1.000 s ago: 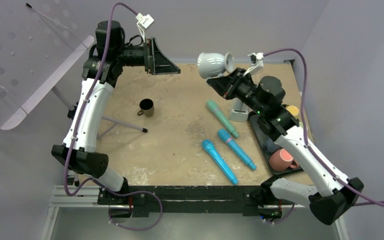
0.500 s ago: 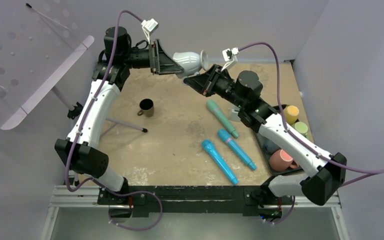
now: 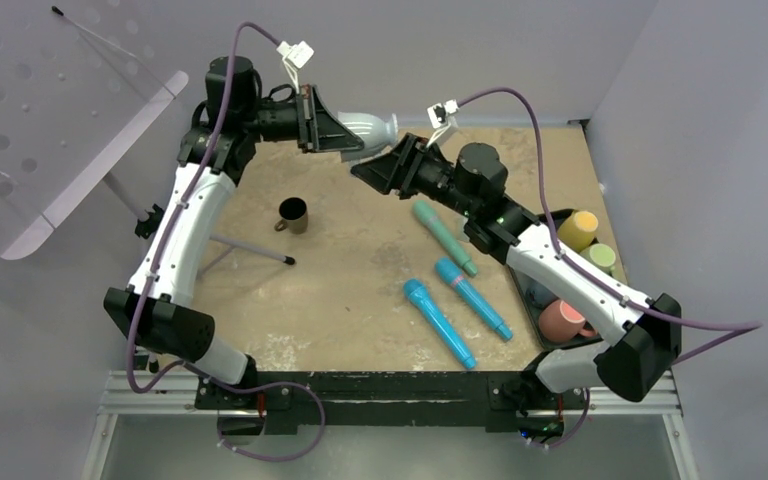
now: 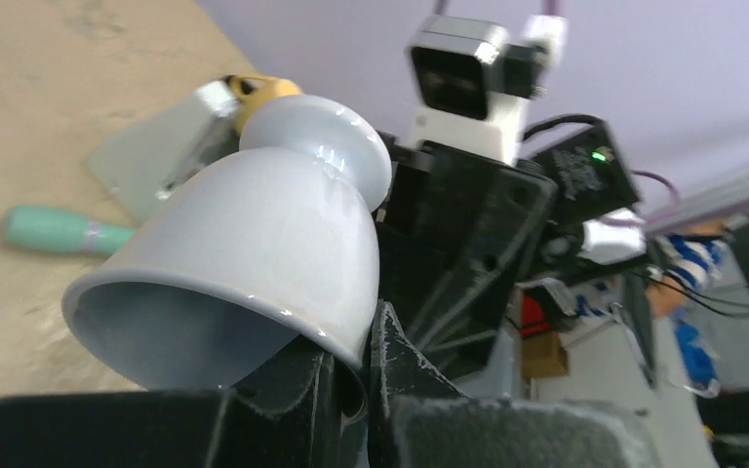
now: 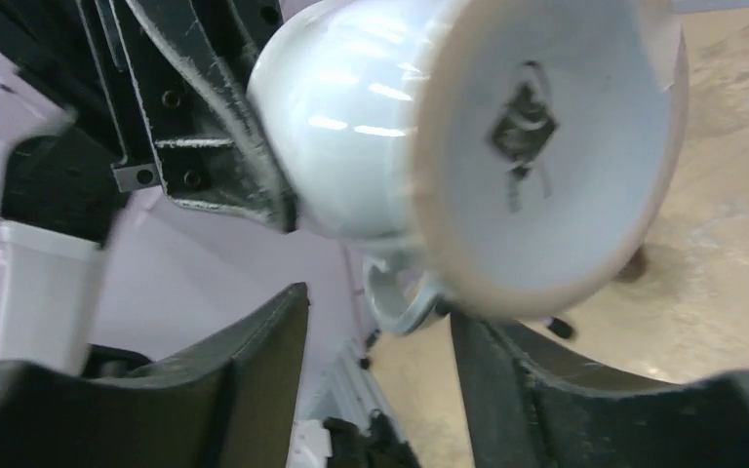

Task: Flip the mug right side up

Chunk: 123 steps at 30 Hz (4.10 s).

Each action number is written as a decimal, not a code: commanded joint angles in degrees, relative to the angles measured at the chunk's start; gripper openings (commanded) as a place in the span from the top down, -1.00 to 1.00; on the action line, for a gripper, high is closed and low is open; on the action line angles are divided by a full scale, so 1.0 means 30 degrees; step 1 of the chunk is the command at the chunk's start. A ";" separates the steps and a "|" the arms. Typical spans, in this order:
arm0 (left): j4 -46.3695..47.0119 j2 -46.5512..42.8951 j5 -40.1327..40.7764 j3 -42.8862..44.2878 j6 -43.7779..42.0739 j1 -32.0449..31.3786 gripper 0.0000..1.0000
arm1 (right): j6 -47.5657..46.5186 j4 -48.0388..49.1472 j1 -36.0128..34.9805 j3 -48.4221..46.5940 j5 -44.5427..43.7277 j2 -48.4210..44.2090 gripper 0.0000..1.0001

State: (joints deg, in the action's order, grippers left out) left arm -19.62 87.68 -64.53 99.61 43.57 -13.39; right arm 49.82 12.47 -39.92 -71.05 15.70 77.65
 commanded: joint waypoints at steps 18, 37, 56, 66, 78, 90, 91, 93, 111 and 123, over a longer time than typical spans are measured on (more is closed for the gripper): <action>-1.6707 0.4285 1.7196 0.0300 -2.2832 -0.2420 1.00 | -0.3198 -1.5814 0.1052 -0.0746 -1.3342 -0.1246 -0.51; -1.2021 0.5584 2.2311 -0.5919 -2.5345 -0.5672 0.87 | -0.3244 -1.6870 0.8075 0.3027 -1.6017 -0.7560 -0.56; -1.8184 0.1915 1.6758 -0.0502 -2.4375 -0.5624 -0.10 | -0.3798 -1.4054 1.4313 0.8589 -1.1481 -0.5588 -0.76; -1.8251 0.0838 1.6346 -0.0650 -2.4216 -0.5558 -0.11 | -0.2862 -1.3564 1.4362 1.0002 -1.0564 -0.5905 -0.68; -1.8231 0.0892 1.6409 -0.0526 -2.4280 -0.5520 -0.11 | -0.2625 -1.7664 1.4371 0.8189 -1.0467 -0.9265 -0.81; -1.7902 0.0781 1.5742 -0.0843 -2.4003 -0.5496 -0.11 | 0.0843 -1.7582 1.4362 1.0629 -0.9599 -1.0330 -0.77; -1.7921 0.0749 1.5740 -0.0866 -2.3996 -0.5513 -0.11 | 0.0834 -1.7462 1.4362 1.0837 -0.9519 -1.0509 -0.77; -1.7933 0.0744 1.5661 -0.0861 -2.3991 -0.5495 -0.11 | 0.0643 -1.6726 1.4364 1.1429 -0.9175 -1.0701 -0.77; -1.7633 0.0339 1.5673 -0.1155 -2.4152 -0.5495 -0.11 | -0.0603 -0.8573 1.4406 1.2842 -0.7387 -0.7790 -0.76; -1.7569 0.0270 1.5652 -0.1380 -2.4222 -0.5498 -0.11 | -0.5037 -1.0002 1.4391 0.7815 -0.6777 -0.4675 -0.76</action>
State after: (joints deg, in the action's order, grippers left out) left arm -73.36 90.83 -16.34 95.77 -29.12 -30.06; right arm 45.87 -12.47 3.07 -39.24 -5.98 62.92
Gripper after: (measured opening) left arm 0.554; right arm 0.874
